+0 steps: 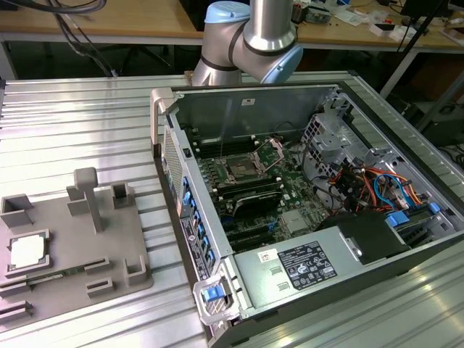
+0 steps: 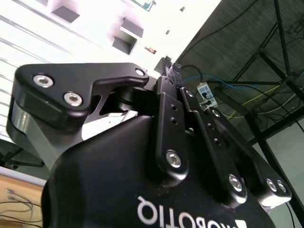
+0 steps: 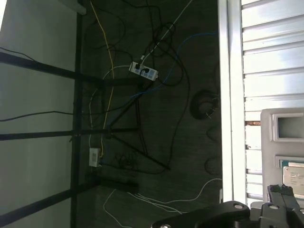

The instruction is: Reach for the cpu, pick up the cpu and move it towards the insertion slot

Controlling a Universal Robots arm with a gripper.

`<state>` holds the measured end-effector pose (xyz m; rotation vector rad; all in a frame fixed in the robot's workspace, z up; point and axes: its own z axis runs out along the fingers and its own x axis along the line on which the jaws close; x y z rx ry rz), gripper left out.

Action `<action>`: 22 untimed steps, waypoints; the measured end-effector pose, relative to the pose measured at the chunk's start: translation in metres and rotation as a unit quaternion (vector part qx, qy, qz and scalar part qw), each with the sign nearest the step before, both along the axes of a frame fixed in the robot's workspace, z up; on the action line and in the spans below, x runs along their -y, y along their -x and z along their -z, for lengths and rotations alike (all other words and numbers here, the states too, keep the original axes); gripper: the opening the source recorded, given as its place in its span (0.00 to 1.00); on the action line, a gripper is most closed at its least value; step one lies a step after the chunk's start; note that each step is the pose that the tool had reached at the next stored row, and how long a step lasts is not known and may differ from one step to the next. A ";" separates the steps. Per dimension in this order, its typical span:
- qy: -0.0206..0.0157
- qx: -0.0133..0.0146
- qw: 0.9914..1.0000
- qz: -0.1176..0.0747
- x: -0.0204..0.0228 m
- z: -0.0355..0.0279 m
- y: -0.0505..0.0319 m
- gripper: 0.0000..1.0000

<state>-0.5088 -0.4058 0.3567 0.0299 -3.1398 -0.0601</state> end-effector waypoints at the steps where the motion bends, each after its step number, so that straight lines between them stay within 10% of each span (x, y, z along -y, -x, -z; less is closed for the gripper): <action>1: 0.000 0.000 1.000 0.000 0.0000 0.0000 0.0011 0.11; 22: 0.000 0.000 1.000 0.000 0.0001 0.0004 0.0117 0.11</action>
